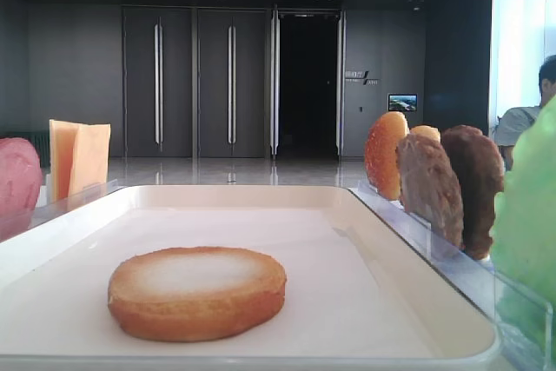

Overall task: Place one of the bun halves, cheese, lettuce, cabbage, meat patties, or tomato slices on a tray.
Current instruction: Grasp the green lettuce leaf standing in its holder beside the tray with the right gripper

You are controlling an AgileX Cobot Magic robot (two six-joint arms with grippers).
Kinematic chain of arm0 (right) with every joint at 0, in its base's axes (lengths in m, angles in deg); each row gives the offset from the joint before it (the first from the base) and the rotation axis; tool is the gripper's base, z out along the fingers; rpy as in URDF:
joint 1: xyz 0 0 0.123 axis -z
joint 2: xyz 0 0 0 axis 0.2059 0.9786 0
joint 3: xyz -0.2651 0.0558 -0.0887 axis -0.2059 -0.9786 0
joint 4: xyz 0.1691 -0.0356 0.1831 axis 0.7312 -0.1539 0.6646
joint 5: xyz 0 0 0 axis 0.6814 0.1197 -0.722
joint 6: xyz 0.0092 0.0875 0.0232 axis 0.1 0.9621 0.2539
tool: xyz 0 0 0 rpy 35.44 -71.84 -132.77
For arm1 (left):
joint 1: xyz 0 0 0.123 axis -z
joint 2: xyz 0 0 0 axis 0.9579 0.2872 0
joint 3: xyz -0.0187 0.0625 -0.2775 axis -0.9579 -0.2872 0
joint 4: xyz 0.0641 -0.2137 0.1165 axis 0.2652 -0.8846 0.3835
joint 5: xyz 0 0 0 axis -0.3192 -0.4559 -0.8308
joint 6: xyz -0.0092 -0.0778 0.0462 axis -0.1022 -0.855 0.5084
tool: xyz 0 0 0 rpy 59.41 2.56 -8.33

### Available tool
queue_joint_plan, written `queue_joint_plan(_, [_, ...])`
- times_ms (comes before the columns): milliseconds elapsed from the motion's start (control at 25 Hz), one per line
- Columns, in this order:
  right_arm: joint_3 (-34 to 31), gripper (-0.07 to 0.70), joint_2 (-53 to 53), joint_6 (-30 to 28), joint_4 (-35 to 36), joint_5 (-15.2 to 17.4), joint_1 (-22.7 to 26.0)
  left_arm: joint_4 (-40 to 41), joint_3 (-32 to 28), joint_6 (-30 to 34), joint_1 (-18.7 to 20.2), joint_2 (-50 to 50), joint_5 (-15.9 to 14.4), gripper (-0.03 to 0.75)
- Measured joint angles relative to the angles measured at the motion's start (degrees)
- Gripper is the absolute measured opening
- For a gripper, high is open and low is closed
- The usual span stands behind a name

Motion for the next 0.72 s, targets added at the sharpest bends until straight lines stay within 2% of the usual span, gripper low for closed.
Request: queue_joint_plan(720, [0.0,0.589,0.0,0.0,0.0,0.0,0.0,0.0,0.0,0.0,0.0,0.0,0.0,0.387])
